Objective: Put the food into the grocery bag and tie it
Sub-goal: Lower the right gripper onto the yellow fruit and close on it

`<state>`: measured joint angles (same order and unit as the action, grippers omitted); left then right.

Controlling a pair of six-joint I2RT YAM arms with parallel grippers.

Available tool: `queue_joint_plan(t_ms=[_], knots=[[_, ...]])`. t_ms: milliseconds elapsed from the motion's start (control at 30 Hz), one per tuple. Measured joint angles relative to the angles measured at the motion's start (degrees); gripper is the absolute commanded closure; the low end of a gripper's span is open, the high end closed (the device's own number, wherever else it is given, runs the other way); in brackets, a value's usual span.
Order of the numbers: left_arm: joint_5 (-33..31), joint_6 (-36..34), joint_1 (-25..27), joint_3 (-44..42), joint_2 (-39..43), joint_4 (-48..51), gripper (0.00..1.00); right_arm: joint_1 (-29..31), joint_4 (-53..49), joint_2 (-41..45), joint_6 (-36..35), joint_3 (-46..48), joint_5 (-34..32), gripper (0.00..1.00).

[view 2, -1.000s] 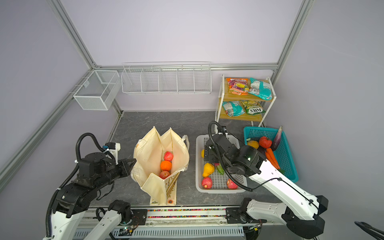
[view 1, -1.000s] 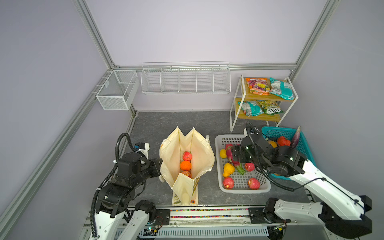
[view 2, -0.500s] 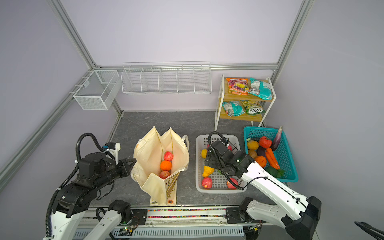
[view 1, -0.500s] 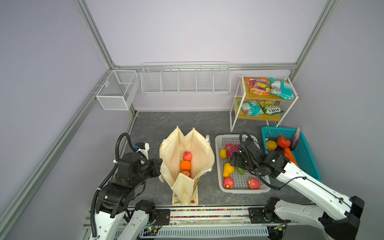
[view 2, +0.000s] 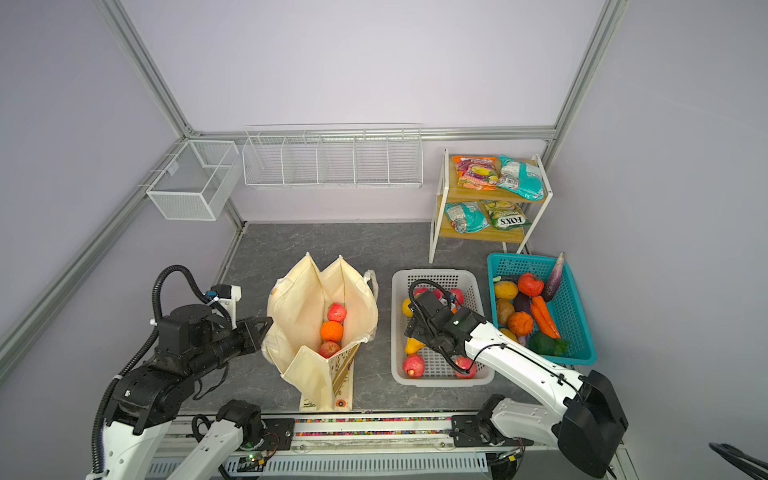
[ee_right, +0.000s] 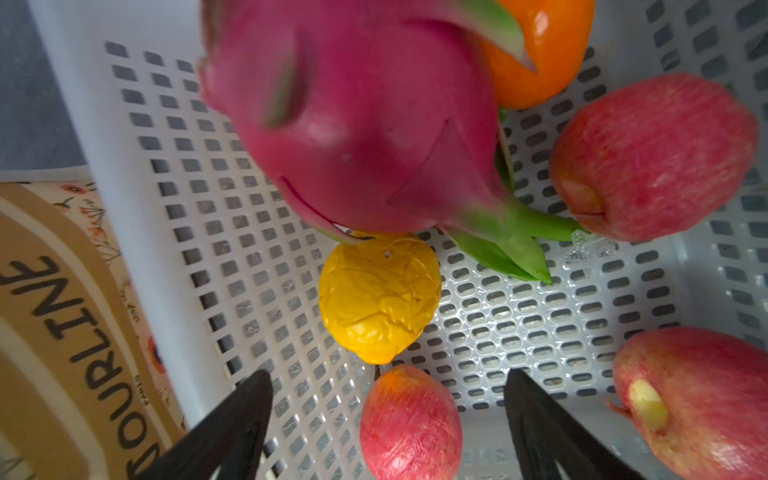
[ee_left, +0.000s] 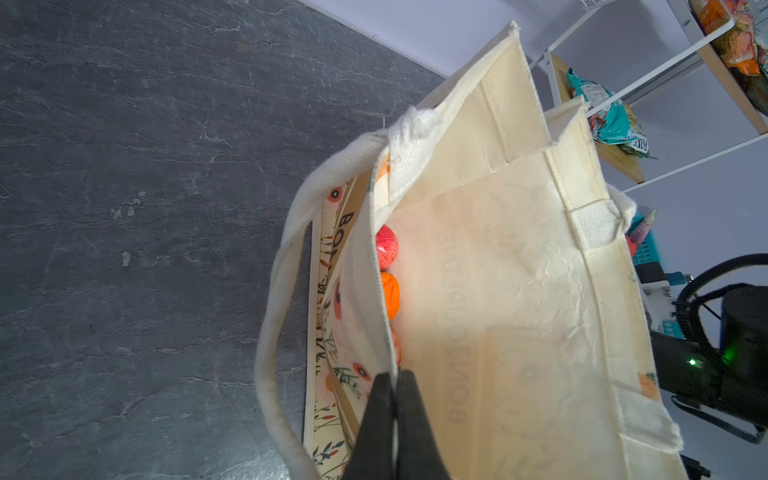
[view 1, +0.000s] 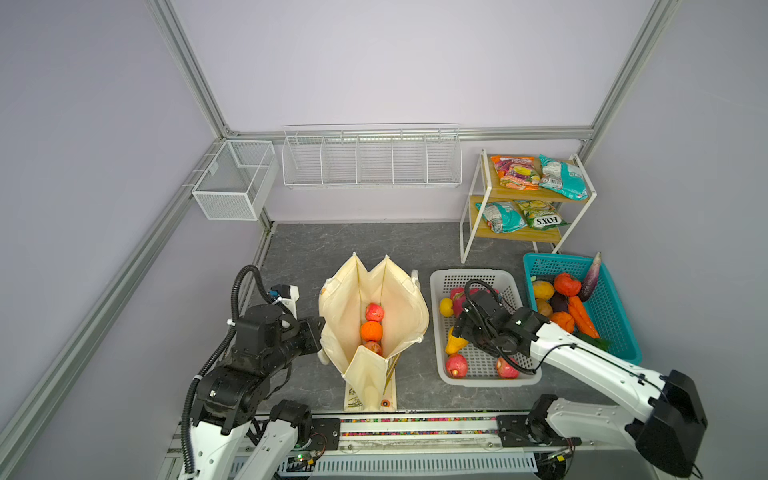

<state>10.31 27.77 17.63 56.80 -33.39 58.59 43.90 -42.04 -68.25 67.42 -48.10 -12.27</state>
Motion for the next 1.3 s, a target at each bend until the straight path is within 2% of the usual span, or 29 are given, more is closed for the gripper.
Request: queue_joint_plan(t_ms=[367,1300], knots=[[0.0,0.0,0.0,0.0,0.1,0.0,1.00,-1.1,4.6,-3.5,4.1,1.6,1.6,0.10],[0.0,0.0,0.0,-1.0,0.6,-0.9,1.00,-2.3,8.8,-11.0,6.6,1.6,3.1,0.10]])
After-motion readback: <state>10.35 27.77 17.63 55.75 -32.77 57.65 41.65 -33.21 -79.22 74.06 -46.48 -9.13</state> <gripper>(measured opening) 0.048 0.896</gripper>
